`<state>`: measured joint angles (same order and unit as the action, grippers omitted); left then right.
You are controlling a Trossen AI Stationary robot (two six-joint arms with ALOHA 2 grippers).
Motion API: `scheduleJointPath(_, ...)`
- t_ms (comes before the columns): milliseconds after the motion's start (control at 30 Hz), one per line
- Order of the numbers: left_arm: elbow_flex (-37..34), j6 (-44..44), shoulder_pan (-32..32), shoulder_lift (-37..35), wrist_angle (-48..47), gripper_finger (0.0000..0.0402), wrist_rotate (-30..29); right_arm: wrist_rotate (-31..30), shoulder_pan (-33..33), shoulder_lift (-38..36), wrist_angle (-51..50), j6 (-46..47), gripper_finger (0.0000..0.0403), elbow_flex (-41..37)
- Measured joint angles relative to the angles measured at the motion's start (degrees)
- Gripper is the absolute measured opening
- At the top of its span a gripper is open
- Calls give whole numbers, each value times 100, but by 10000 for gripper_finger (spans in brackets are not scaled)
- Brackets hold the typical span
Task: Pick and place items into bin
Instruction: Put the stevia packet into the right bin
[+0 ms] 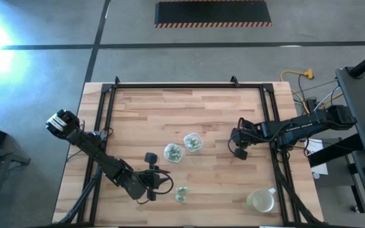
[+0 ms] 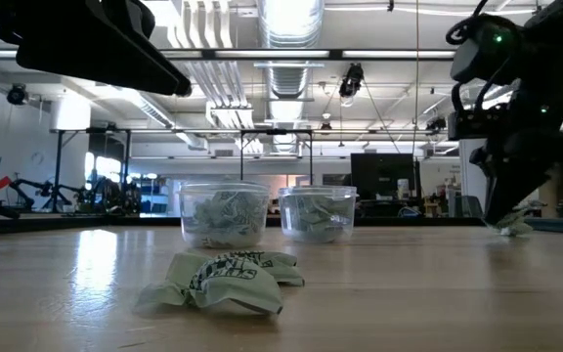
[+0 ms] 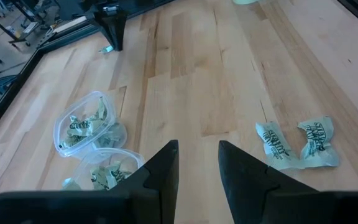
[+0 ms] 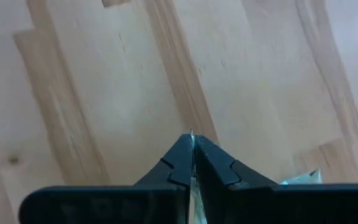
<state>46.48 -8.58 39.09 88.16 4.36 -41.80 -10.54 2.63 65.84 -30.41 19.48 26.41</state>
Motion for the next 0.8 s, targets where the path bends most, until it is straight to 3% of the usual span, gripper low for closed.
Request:
scheduleJointPath(167,0,0,0,0,-2,96,0,4,-2,0,229,-157,9,46)
scheduleJointPath(600,0,0,-1,0,-7,96,0,66,13,0,2151,-1462,9,219)
scheduleJointPath(800,-4,8,-2,0,-7,96,0,10,11,0,3585,-1788,9,232)
